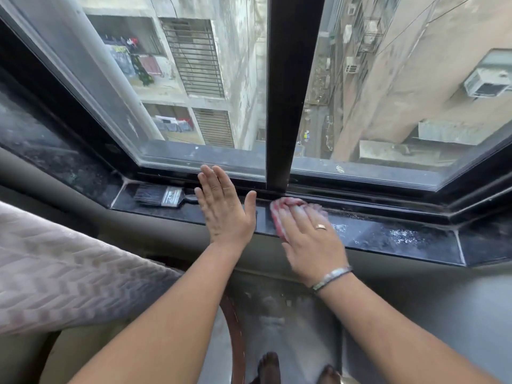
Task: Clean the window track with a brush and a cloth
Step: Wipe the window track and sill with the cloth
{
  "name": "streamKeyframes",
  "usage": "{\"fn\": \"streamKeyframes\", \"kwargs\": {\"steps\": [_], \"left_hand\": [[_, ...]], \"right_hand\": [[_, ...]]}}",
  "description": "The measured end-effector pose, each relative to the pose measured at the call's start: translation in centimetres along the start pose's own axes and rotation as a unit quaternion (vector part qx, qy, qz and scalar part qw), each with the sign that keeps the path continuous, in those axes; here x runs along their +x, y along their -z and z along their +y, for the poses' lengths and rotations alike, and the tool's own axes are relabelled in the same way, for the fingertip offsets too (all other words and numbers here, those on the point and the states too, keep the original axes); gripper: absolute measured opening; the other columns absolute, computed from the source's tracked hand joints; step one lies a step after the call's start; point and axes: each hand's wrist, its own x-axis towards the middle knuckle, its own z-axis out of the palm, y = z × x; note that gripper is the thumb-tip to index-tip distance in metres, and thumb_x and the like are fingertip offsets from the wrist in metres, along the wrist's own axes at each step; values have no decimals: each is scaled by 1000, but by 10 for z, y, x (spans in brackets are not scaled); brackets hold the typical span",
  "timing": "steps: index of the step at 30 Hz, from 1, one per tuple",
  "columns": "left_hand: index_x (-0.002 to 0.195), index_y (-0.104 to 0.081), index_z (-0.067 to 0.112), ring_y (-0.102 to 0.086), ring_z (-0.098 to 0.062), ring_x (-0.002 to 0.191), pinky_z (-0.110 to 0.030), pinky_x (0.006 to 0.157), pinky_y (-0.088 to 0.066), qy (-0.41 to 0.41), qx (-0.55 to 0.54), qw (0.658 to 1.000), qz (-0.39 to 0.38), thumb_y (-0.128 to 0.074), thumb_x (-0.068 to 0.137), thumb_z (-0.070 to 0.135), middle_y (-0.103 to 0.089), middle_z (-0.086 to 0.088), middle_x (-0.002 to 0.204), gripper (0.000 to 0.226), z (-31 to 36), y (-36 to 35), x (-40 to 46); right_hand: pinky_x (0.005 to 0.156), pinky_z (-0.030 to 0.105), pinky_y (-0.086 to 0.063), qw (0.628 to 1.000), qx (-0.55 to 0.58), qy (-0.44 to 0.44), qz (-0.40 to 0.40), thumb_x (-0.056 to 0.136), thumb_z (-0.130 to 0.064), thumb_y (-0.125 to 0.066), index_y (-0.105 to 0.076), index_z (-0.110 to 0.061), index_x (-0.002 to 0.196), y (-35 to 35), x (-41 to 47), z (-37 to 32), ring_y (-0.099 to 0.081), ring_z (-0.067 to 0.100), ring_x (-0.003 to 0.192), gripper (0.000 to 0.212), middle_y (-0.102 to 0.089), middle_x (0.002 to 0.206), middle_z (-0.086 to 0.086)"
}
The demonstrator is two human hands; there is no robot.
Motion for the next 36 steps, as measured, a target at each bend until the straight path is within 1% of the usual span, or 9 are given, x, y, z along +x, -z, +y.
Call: {"fn": "streamKeyframes", "kwargs": {"steps": [3, 7, 9, 11, 14, 18, 25, 31, 36], "left_hand": [[151, 20, 2, 12, -38, 151, -53, 123, 6, 21, 25, 999, 3, -24, 94, 61, 13, -27, 162, 93, 2, -11, 1], [152, 19, 2, 10, -40, 151, -53, 122, 6, 9, 28, 999, 14, -30, 92, 59, 11, -28, 162, 96, -1, -13, 3], [152, 18, 2, 10, -40, 151, -53, 122, 5, 9, 28, 1000, 10, -30, 91, 58, 11, -28, 162, 96, 0, -14, 3], [152, 18, 2, 9, -41, 151, -54, 122, 4, 9, 29, 1000, 6, -31, 90, 57, 11, -28, 162, 96, 0, -14, 4], [152, 18, 1, 8, -42, 151, -55, 122, 3, 5, 20, 1000, 11, -35, 89, 55, 10, -29, 161, 98, -1, -15, 5], [152, 16, 2, 5, -44, 150, -56, 122, 1, 4, 24, 999, 21, -36, 86, 56, 9, -30, 161, 100, -2, -17, 5], [152, 19, 3, 6, -44, 150, -58, 121, 0, 7, 21, 1000, 14, -37, 85, 59, 9, -31, 160, 103, -1, -14, 5], [149, 27, 3, 12, -44, 149, -61, 120, 5, 4, 20, 1000, -3, -33, 91, 67, 14, -32, 159, 105, 6, -7, -1], [153, 19, 7, 14, -44, 149, -51, 117, 19, -170, 26, 985, -32, -26, 89, 71, 13, -33, 159, 101, 45, -1, -25]], "right_hand": [[114, 47, -27, 992, -18, -127, -2, 80, -23, -42, -36, -15, 148, 1, -41, 46, -40, 36, 134, 68, -45, 146, 12], [86, 53, -51, 955, -2, -295, 17, 70, -11, -42, -53, -6, 133, 12, -79, 76, -55, 46, 108, 64, -56, 130, 23], [86, 49, -52, 961, 34, -260, 86, 75, -12, -35, -51, -14, 133, 15, -70, 55, -56, 41, 108, 60, -58, 130, 16], [100, 48, -48, 977, 60, -160, 131, 79, -12, -39, -49, -21, 138, 12, -47, 15, -53, 37, 121, 61, -57, 136, 13], [114, 54, -30, 991, 23, -78, 107, 77, -14, -51, -50, -20, 140, 1, -6, -32, -50, 39, 128, 63, -53, 142, 14], [115, 52, -27, 996, 16, -73, 46, 78, -16, -37, -44, -16, 143, -5, -6, -4, -43, 37, 133, 66, -49, 144, 13], [114, 49, -32, 975, -24, -220, -2, 67, -9, -55, -43, -15, 144, -4, -78, 96, -39, 41, 136, 78, -48, 144, 14], [102, 48, -42, 956, -44, -290, -15, 83, -9, -45, -39, -19, 145, 1, -96, 118, -39, 38, 136, 63, -44, 146, 13], [95, 44, -45, 938, -74, -331, -76, 92, -9, -34, -23, -23, 148, 19, -111, 144, -40, 33, 129, 59, -37, 145, 11]]}}
